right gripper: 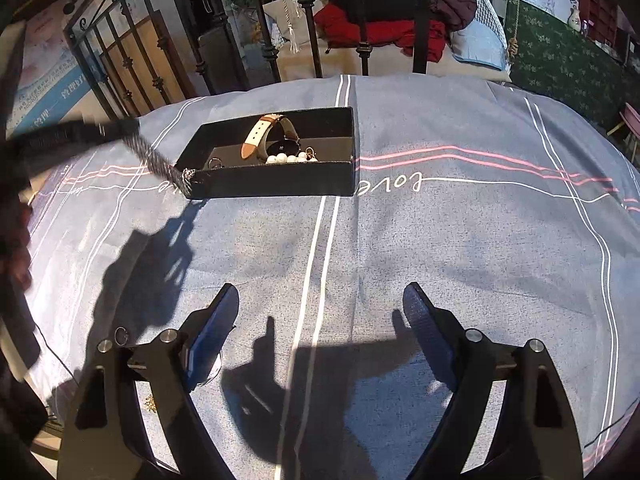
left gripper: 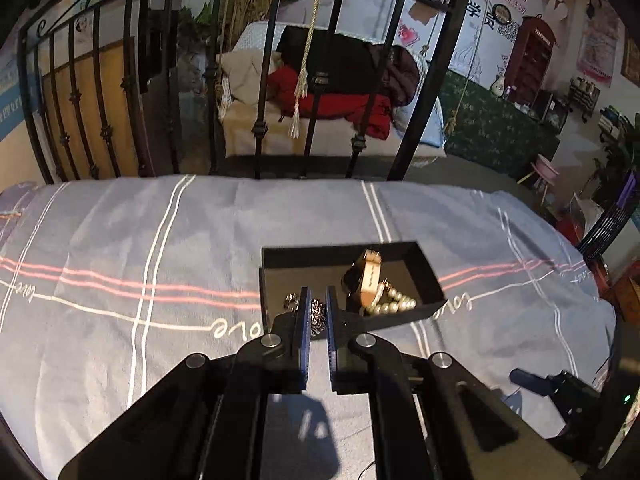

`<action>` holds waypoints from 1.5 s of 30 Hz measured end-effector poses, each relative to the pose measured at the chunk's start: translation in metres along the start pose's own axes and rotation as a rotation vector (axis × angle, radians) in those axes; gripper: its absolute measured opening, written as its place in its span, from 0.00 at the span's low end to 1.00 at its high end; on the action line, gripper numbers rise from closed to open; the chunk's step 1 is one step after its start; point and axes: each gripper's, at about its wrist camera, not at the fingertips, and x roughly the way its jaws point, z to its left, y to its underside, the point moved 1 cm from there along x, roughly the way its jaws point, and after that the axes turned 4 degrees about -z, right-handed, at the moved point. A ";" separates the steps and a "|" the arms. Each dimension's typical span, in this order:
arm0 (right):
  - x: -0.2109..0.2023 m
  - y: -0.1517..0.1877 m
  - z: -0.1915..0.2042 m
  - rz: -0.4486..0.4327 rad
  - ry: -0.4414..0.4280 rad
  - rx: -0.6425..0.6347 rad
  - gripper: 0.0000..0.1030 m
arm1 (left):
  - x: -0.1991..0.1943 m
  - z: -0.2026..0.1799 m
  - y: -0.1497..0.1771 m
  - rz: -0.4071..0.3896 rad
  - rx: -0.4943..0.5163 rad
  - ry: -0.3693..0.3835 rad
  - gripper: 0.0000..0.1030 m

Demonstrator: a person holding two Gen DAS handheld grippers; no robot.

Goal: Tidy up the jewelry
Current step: 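Grasp the gold ring with the right tool while the left tool grasps a silver hoop, then place the gold ring and silver hoop into the black box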

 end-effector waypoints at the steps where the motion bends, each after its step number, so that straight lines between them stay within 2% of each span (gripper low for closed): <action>1: 0.000 -0.001 0.000 -0.002 -0.001 0.001 0.81 | -0.006 -0.007 -0.007 -0.019 0.013 -0.002 0.06; 5: -0.002 -0.003 0.000 -0.011 -0.004 -0.004 0.81 | -0.007 -0.020 -0.043 -0.068 0.045 -0.001 0.06; 8: -0.003 -0.004 0.001 -0.012 -0.006 -0.012 0.81 | 0.006 -0.026 -0.058 -0.071 0.064 -0.010 0.06; 10: -0.002 -0.004 0.002 -0.010 -0.006 -0.016 0.81 | 0.021 -0.028 -0.058 -0.030 0.084 -0.012 0.06; 12: -0.001 -0.004 0.003 -0.008 -0.006 -0.021 0.81 | 0.037 -0.028 -0.051 0.035 0.097 -0.049 0.08; 13: -0.001 -0.005 0.004 -0.009 -0.003 -0.025 0.81 | 0.046 -0.028 -0.042 0.080 0.109 -0.068 0.28; 14: -0.001 -0.005 0.005 -0.010 -0.001 -0.027 0.81 | 0.049 -0.026 -0.036 0.105 0.112 -0.093 0.59; 15: 0.000 -0.005 0.006 -0.010 0.000 -0.027 0.81 | 0.046 -0.024 -0.026 0.107 0.112 -0.124 0.65; 18: 0.003 -0.003 0.011 -0.004 -0.002 -0.019 0.81 | 0.020 -0.010 0.005 0.092 0.100 -0.157 0.64; 22: 0.004 0.017 0.040 0.004 0.028 -0.112 0.81 | -0.020 0.007 0.073 0.158 0.028 -0.167 0.67; 24: 0.008 0.032 0.056 0.029 0.026 -0.158 0.81 | -0.035 0.009 0.101 0.177 0.025 -0.169 0.67; 25: 0.011 0.039 0.065 0.037 0.020 -0.178 0.81 | -0.042 0.010 0.116 0.179 0.036 -0.196 0.66; 27: 0.015 0.045 0.076 0.035 0.024 -0.204 0.81 | -0.044 0.015 0.136 0.203 0.044 -0.219 0.57; 29: 0.019 0.046 0.083 0.018 0.003 -0.198 0.81 | -0.040 0.023 0.153 0.257 0.028 -0.203 0.45; 30: 0.022 0.045 0.084 0.015 -0.022 -0.190 0.81 | -0.037 0.026 0.158 0.275 0.019 -0.196 0.43; 34: 0.036 0.037 0.089 0.021 -0.037 -0.213 0.79 | -0.034 0.036 0.163 0.276 -0.036 -0.147 0.43; 36: 0.039 0.033 0.087 0.024 -0.046 -0.215 0.77 | -0.034 0.030 0.160 0.278 -0.025 -0.133 0.43; 37: 0.043 0.032 0.086 0.033 -0.057 -0.214 0.73 | -0.031 0.027 0.161 0.279 -0.010 -0.129 0.43; 38: 0.046 0.032 0.084 0.048 -0.065 -0.213 0.57 | -0.028 0.022 0.161 0.284 0.006 -0.114 0.42; 39: 0.050 0.033 0.083 0.075 -0.076 -0.207 0.33 | -0.026 0.017 0.165 0.291 0.021 -0.103 0.40; 40: 0.055 0.035 0.080 0.106 -0.088 -0.192 0.25 | -0.024 0.010 0.168 0.295 0.047 -0.098 0.33; 42: 0.055 0.039 0.076 0.101 -0.089 -0.181 0.13 | -0.026 0.000 0.172 0.295 0.078 -0.065 0.25; 45: 0.054 0.041 0.072 0.095 -0.093 -0.168 0.10 | -0.025 -0.001 0.172 0.284 0.038 -0.019 0.05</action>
